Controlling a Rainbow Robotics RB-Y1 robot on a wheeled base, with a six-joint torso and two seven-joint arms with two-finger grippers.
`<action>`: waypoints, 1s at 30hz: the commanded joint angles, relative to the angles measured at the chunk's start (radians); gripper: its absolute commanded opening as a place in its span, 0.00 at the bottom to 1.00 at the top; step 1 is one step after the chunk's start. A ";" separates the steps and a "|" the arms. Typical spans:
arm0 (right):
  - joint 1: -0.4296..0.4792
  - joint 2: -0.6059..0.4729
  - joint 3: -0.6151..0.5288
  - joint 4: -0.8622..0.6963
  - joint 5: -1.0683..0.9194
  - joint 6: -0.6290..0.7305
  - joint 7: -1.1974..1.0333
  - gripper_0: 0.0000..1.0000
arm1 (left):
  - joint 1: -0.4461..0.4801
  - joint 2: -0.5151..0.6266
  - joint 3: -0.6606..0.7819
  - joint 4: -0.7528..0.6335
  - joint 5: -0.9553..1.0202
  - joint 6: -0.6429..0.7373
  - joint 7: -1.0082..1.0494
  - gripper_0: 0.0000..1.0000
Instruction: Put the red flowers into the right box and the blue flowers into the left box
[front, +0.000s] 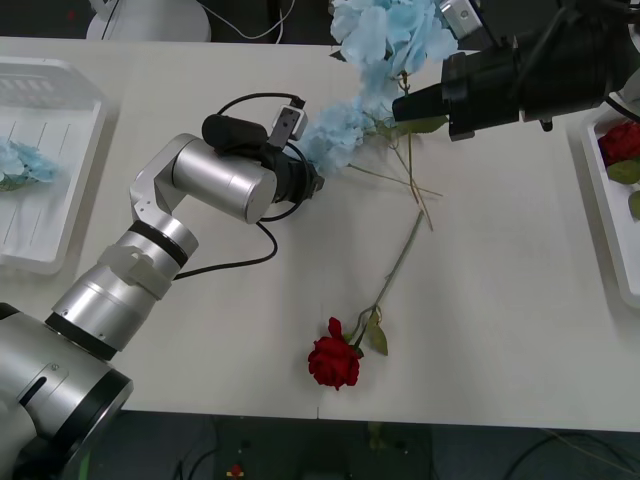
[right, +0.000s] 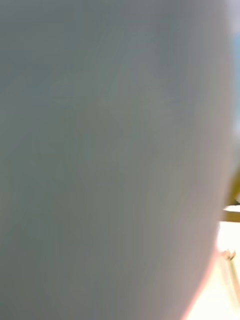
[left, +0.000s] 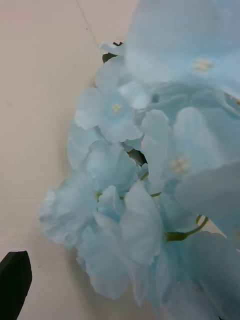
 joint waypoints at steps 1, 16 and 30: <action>-0.002 0.026 -0.006 -0.022 -0.020 -0.061 -0.113 0.00 | 0.064 0.085 0.031 -0.191 0.064 0.090 -0.065 1.00; -0.004 0.167 -0.002 -0.049 0.026 -0.183 -0.334 0.00 | 0.366 0.303 0.393 -0.670 0.523 0.340 -0.214 1.00; -0.007 0.331 -0.002 -0.049 0.135 -0.312 -0.358 0.00 | 0.602 0.285 0.453 -0.673 1.217 0.173 -0.789 1.00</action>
